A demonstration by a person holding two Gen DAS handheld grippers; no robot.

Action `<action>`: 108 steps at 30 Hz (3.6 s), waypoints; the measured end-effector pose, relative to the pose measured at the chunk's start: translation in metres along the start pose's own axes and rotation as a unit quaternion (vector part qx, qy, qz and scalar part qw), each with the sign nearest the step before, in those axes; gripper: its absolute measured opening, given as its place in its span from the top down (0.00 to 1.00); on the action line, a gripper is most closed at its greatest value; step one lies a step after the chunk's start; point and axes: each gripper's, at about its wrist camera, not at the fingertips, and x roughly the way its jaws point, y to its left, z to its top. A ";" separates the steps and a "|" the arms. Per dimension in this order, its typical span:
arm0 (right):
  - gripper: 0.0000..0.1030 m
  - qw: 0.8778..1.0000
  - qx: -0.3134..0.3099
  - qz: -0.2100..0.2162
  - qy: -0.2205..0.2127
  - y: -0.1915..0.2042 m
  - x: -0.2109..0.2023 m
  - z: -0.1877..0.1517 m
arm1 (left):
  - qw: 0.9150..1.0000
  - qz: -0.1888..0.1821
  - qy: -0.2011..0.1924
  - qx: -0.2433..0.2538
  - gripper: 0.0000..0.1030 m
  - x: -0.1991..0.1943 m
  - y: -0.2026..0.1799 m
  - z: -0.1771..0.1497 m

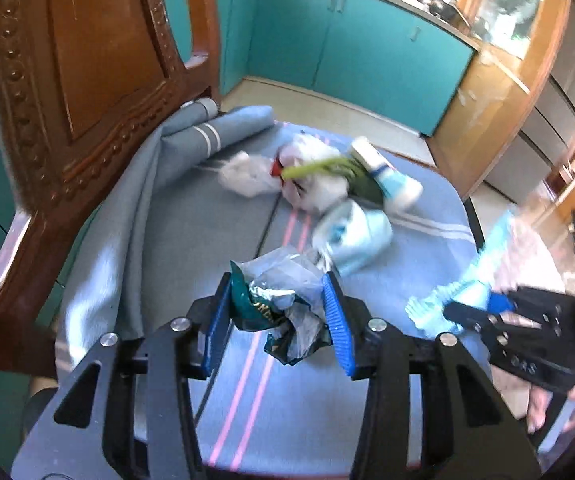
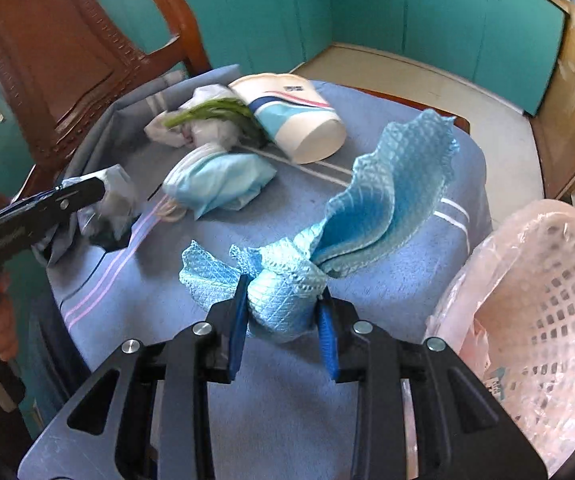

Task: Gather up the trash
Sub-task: 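Grasp the blue cloth with the right tool while the left tool grasps the green-silver wrapper, then lift the blue cloth with the right tool while the left tool lifts the green-silver wrapper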

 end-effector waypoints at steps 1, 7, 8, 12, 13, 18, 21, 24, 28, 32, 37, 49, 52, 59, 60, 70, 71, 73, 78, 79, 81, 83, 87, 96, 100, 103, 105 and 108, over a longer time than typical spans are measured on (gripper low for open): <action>0.69 1.000 -0.011 0.002 0.006 0.003 0.000 -0.003 | 1.000 0.002 0.002 0.004 0.55 -0.002 -0.001 -0.003; 0.37 0.999 -0.042 -0.006 0.020 0.011 0.006 -0.009 | 1.000 0.011 0.016 0.003 0.53 -0.003 0.000 -0.017; 0.31 0.999 -0.045 -0.008 0.016 0.012 0.004 -0.008 | 1.000 0.012 0.019 0.005 0.52 -0.002 -0.001 -0.019; 0.22 0.999 -0.048 -0.015 -0.010 0.012 -0.005 -0.009 | 1.000 0.014 0.023 0.008 0.48 0.001 -0.002 -0.021; 0.22 0.999 -0.050 -0.012 -0.015 0.014 -0.005 -0.009 | 1.000 0.014 0.022 0.008 0.46 0.001 -0.002 -0.021; 0.22 0.993 -0.092 -0.065 -0.037 0.029 0.006 -0.007 | 1.000 0.021 0.018 0.006 0.28 -0.003 -0.003 -0.021; 0.22 0.990 -0.102 -0.091 -0.026 0.033 0.021 -0.004 | 1.000 0.019 0.021 0.011 0.21 -0.002 -0.005 -0.023; 0.22 0.990 -0.097 -0.104 -0.011 0.032 0.035 -0.002 | 0.999 0.019 0.025 0.017 0.20 -0.002 -0.008 -0.025; 0.24 0.993 -0.078 -0.089 -0.001 0.026 0.044 0.001 | 0.999 0.017 0.026 0.029 0.20 -0.003 -0.013 -0.028; 0.40 0.993 -0.074 -0.091 0.002 0.024 0.046 0.004 | 0.999 0.016 0.026 0.035 0.19 -0.004 -0.017 -0.030; 0.63 0.994 -0.066 -0.087 -0.002 0.023 0.043 0.005 | 0.999 0.018 0.026 0.044 0.18 -0.002 -0.023 -0.032; 0.66 0.996 -0.054 -0.076 -0.011 0.021 0.035 0.006 | 0.997 0.035 0.020 0.060 0.18 0.007 -0.033 -0.038; 0.66 0.996 -0.051 -0.075 -0.009 0.020 0.035 0.006 | 0.997 0.038 0.021 0.059 0.18 0.009 -0.033 -0.039; 0.66 0.995 -0.054 -0.078 -0.010 0.020 0.034 0.005 | 0.998 0.041 0.019 0.054 0.20 0.009 -0.032 -0.040; 0.66 0.995 -0.054 -0.077 -0.010 0.020 0.034 0.005 | 0.998 0.041 0.019 0.054 0.22 0.009 -0.032 -0.040; 0.66 0.995 -0.058 -0.081 -0.007 0.022 0.038 0.006 | 0.998 0.042 0.025 0.050 0.23 0.012 -0.029 -0.041; 0.66 0.995 -0.058 -0.081 -0.007 0.022 0.038 0.005 | 0.998 0.042 0.025 0.050 0.23 0.012 -0.029 -0.041; 0.66 0.995 -0.058 -0.082 -0.007 0.022 0.038 0.005 | 0.998 0.042 0.025 0.050 0.23 0.013 -0.029 -0.041; 0.66 0.995 -0.060 -0.084 -0.006 0.022 0.038 0.005 | 0.998 0.043 0.025 0.047 0.26 0.014 -0.027 -0.041; 0.66 0.995 -0.060 -0.084 -0.007 0.022 0.038 0.005 | 0.998 0.044 0.025 0.046 0.28 0.014 -0.026 -0.041; 0.66 0.995 -0.060 -0.084 -0.007 0.022 0.038 0.005 | 0.998 0.045 0.026 0.044 0.32 0.014 -0.025 -0.041; 0.66 0.995 -0.060 -0.084 -0.007 0.022 0.038 0.005 | 0.998 0.045 0.026 0.041 0.35 0.015 -0.024 -0.041; 0.66 0.995 -0.061 -0.085 -0.007 0.023 0.039 0.005 | 0.998 0.044 0.026 0.040 0.42 0.016 -0.022 -0.040; 0.66 0.994 -0.061 -0.085 -0.007 0.023 0.039 0.005 | 0.998 0.047 0.026 0.035 0.42 0.017 -0.020 -0.040; 0.66 0.994 -0.061 -0.086 -0.006 0.023 0.039 0.005 | 0.998 0.047 0.028 0.034 0.40 0.019 -0.019 -0.040; 0.66 0.994 -0.061 -0.086 -0.006 0.023 0.039 0.005 | 0.998 0.047 0.029 0.034 0.37 0.021 -0.019 -0.040; 0.66 0.994 -0.062 -0.087 -0.007 0.023 0.040 0.005 | 0.998 0.047 0.029 0.034 0.37 0.021 -0.019 -0.040; 0.66 0.994 -0.061 -0.087 -0.007 0.024 0.040 0.005 | 0.998 0.048 0.029 0.033 0.35 0.021 -0.019 -0.040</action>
